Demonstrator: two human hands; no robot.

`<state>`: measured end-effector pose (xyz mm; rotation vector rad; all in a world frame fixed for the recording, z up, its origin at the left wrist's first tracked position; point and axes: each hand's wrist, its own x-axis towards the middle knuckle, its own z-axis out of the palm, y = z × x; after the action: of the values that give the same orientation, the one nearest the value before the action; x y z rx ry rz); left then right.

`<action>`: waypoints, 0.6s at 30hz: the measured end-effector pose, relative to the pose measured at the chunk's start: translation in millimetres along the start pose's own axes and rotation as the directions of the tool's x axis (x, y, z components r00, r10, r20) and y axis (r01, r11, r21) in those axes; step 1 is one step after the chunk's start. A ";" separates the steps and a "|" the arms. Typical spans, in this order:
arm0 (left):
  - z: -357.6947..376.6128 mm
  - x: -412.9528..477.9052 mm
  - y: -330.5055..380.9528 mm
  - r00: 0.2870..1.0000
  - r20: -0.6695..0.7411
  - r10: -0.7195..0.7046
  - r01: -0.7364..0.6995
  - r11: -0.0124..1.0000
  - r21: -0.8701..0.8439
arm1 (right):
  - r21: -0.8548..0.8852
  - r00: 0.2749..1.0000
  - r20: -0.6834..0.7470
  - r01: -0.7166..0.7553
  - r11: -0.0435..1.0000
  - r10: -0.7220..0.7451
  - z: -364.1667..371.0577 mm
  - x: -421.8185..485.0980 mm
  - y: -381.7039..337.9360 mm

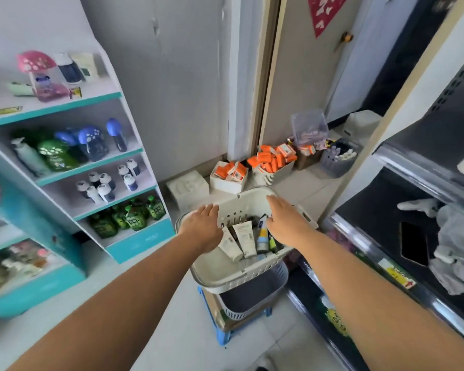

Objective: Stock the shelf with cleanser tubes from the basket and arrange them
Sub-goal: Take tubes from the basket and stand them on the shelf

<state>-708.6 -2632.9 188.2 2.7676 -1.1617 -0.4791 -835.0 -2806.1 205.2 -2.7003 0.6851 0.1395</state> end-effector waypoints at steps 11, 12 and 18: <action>66.8 57.8 -26.1 0.962 0.215 -0.166 0.193 0.975 -0.110 | 0.062 0.961 0.275 -0.053 0.997 0.034 92.7 98.2 30.2; 73.9 63.2 -26.9 0.955 0.235 -0.179 0.209 0.972 -0.111 | 0.060 0.951 0.308 -0.063 0.996 0.041 104.3 106.9 35.4; 118.9 95.9 -33.2 0.913 0.335 -0.235 0.281 0.955 -0.096 | 0.044 0.892 0.450 -0.070 0.997 0.043 159.4 133.3 47.9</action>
<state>-661.5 -2674.3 45.0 2.7966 -0.7671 -1.0308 -742.3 -2847.5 17.7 -2.4552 0.6086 0.7218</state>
